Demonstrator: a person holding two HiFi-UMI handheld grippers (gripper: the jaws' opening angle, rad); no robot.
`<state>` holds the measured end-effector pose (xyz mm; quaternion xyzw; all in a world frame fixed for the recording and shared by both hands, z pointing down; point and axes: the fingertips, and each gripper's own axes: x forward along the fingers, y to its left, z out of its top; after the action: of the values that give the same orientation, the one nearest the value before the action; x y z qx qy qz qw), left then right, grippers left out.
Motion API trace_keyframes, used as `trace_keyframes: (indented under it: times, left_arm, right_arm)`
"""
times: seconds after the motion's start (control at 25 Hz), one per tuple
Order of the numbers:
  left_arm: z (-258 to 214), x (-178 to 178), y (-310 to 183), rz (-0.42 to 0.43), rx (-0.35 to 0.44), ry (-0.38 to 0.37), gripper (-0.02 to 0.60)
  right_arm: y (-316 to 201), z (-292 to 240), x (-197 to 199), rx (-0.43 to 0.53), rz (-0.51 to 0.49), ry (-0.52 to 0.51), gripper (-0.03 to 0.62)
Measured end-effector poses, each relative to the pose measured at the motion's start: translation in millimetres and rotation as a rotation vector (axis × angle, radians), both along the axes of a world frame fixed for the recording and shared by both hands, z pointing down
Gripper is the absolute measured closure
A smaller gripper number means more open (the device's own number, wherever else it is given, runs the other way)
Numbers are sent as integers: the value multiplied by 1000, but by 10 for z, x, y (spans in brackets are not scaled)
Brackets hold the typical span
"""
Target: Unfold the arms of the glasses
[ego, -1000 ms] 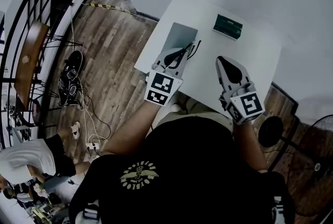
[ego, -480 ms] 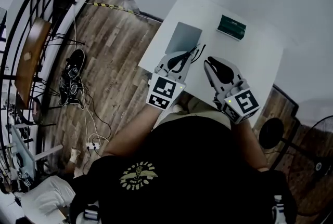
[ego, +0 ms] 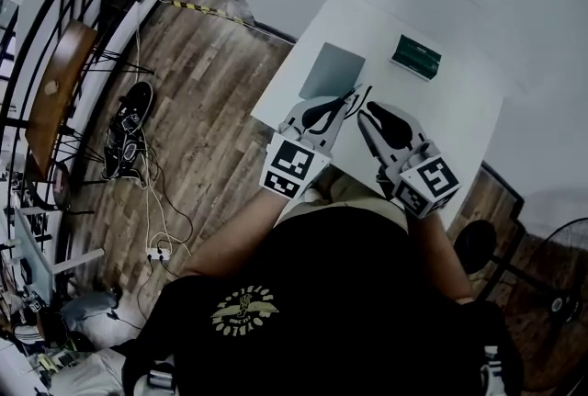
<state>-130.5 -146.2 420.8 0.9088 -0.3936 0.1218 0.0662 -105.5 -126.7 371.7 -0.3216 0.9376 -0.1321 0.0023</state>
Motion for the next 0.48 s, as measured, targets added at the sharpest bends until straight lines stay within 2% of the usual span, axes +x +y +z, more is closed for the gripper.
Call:
trace_keyframes:
  times: [0.24, 0.48]
  left_arm:
    - [-54, -182, 275, 0, 5, 9, 561]
    - [-32, -186, 242, -10, -3, 14, 561]
  right_arm:
    - [242, -54, -313, -14, -53, -26, 525]
    - [175, -12, -356, -35, -80, -30, 532]
